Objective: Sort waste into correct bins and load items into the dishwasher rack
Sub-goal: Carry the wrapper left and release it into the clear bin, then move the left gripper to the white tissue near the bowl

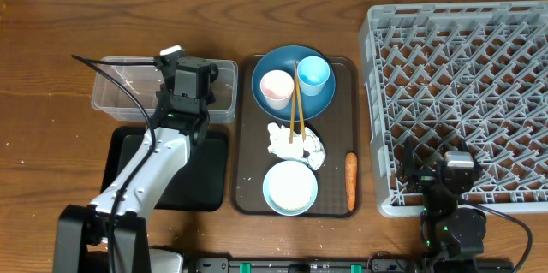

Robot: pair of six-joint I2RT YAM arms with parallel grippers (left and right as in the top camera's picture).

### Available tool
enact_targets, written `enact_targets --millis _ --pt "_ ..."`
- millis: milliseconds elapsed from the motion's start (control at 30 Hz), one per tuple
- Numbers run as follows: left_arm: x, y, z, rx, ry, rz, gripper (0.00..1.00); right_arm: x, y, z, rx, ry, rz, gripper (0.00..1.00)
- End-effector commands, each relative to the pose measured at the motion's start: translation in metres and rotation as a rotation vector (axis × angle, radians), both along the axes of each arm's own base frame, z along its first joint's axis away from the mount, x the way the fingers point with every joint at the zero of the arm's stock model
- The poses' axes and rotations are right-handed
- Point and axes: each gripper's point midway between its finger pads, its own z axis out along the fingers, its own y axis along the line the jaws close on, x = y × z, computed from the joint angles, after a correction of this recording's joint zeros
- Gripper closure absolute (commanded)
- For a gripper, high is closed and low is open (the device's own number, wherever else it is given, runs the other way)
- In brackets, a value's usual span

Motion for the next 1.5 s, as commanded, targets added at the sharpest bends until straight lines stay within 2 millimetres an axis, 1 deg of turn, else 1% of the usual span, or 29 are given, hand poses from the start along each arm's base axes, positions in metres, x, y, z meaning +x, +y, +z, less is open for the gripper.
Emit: enact_targets --millis 0,300,400,533,633,767,867,1000,1100,1133,1167,1233,1267,1333,1433,1467 --pt "-0.001 0.004 -0.003 0.010 0.007 0.009 0.61 0.000 -0.002 -0.001 -0.005 0.002 -0.011 0.01" --pt "-0.003 0.004 -0.005 0.012 0.016 0.010 0.60 0.000 -0.002 -0.001 -0.005 0.002 -0.011 0.01" --pt "-0.003 0.004 -0.005 0.012 0.018 0.010 0.51 0.000 -0.002 -0.001 -0.005 0.002 -0.011 0.01" --pt "-0.003 0.004 -0.005 0.012 0.018 0.010 0.44 0.000 -0.002 -0.001 -0.005 0.002 -0.011 0.01" --pt "-0.004 0.003 -0.003 0.011 0.013 0.007 0.41 0.000 -0.002 -0.001 -0.005 0.002 -0.011 0.01" --pt "-0.010 -0.006 0.010 0.003 -0.001 -0.023 0.37 0.000 -0.002 -0.001 -0.005 0.002 -0.011 0.01" --pt "-0.016 -0.028 0.028 -0.039 -0.034 -0.098 0.34 0.000 -0.002 -0.001 -0.005 0.002 -0.011 0.01" --pt "-0.028 -0.068 0.051 -0.131 -0.069 -0.248 0.31 0.000 -0.002 -0.001 -0.005 0.002 -0.011 0.01" --pt "-0.045 -0.110 0.060 -0.243 -0.055 -0.419 0.31 0.000 -0.002 -0.001 -0.005 0.002 -0.011 0.01" --pt "-0.057 -0.132 0.062 -0.307 -0.030 -0.513 0.32 0.000 -0.002 -0.001 -0.005 0.002 -0.011 0.01" --pt "-0.067 -0.147 0.062 -0.350 -0.007 -0.577 0.36 0.000 -0.002 -0.001 -0.005 0.002 -0.011 0.01" --pt "-0.097 -0.184 0.060 -0.468 0.074 -0.731 0.45 0.000 -0.002 -0.001 -0.005 0.002 -0.011 0.01" --pt "-0.110 -0.197 0.058 -0.517 0.115 -0.771 0.48 0.000 -0.002 -0.001 -0.005 0.002 -0.011 0.01" --pt "-0.135 -0.218 0.051 -0.590 0.207 -0.818 0.56 0.000 -0.002 -0.001 -0.005 0.002 -0.011 0.01" --pt "-0.164 -0.242 0.037 -0.605 0.308 -0.869 0.76 0.000 -0.002 -0.001 -0.005 0.002 -0.011 0.01" --pt "-0.172 -0.250 0.035 -0.599 0.326 -0.897 0.81 0.000 -0.002 -0.001 -0.005 0.002 -0.011 0.01"
